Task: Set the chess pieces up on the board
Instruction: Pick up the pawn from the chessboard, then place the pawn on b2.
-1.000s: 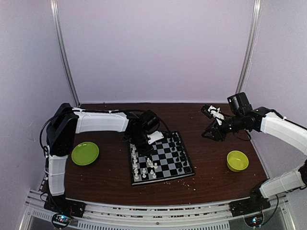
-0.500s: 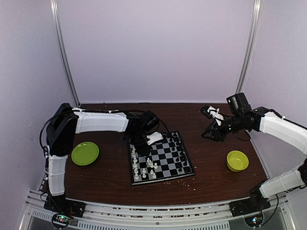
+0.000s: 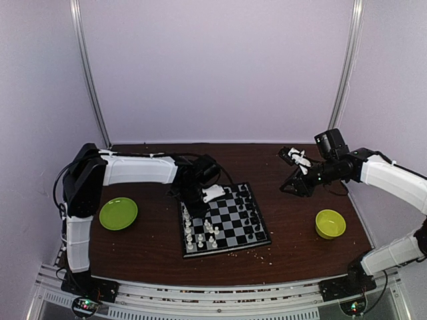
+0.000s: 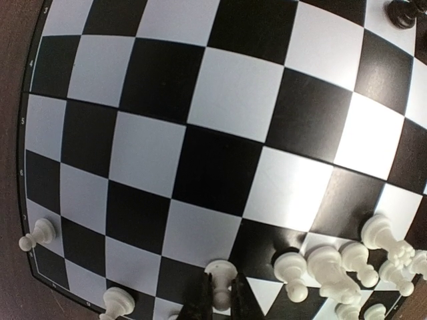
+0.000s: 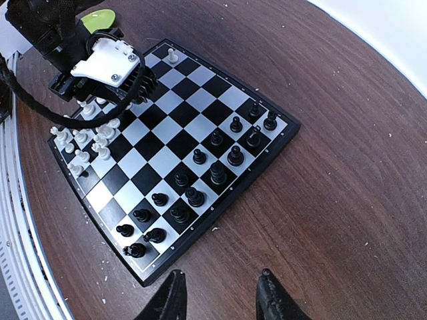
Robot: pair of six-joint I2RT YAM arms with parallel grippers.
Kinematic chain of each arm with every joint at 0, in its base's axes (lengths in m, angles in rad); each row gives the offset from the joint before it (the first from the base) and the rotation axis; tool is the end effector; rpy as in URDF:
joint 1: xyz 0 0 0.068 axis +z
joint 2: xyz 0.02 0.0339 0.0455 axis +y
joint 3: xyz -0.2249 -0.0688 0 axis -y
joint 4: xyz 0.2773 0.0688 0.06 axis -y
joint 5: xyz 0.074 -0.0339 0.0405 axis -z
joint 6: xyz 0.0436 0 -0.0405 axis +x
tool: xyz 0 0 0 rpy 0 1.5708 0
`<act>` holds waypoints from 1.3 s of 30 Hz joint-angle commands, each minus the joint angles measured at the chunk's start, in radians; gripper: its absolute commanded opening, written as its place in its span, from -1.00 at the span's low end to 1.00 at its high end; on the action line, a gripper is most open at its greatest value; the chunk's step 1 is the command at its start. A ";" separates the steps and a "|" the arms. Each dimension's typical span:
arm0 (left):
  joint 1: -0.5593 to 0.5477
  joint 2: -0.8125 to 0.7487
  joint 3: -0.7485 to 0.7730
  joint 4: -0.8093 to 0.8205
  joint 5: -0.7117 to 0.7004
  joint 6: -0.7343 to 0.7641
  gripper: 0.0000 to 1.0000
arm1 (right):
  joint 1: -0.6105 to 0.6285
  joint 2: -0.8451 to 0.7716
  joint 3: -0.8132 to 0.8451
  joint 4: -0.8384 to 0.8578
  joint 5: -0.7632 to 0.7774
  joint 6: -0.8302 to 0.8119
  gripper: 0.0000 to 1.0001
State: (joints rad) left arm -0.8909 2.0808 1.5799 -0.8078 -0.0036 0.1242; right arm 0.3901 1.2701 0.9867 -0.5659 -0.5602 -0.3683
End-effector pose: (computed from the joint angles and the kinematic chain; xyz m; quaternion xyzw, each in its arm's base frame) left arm 0.2719 -0.3361 0.1157 0.4817 0.8666 -0.0472 0.1219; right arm 0.2776 0.1392 0.2251 -0.4235 0.7992 0.2623 0.3364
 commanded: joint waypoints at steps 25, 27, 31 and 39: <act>0.124 0.019 0.094 0.029 -0.056 -0.033 -0.87 | -0.007 0.035 0.028 -0.012 0.021 -0.018 -0.28; 0.126 0.028 0.103 0.029 -0.057 -0.032 -0.87 | -0.007 0.037 0.029 -0.014 0.020 -0.018 -0.29; 0.132 0.044 0.119 0.028 -0.059 -0.031 -0.87 | -0.007 0.039 0.030 -0.016 0.021 -0.020 -0.28; 0.136 0.066 0.129 0.028 -0.063 -0.025 -0.87 | -0.007 0.045 0.033 -0.020 0.021 -0.023 -0.28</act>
State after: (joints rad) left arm -0.7647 2.1231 1.6817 -0.8005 -0.0639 0.0952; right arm 0.3901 1.3045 0.9905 -0.5751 -0.5518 -0.3794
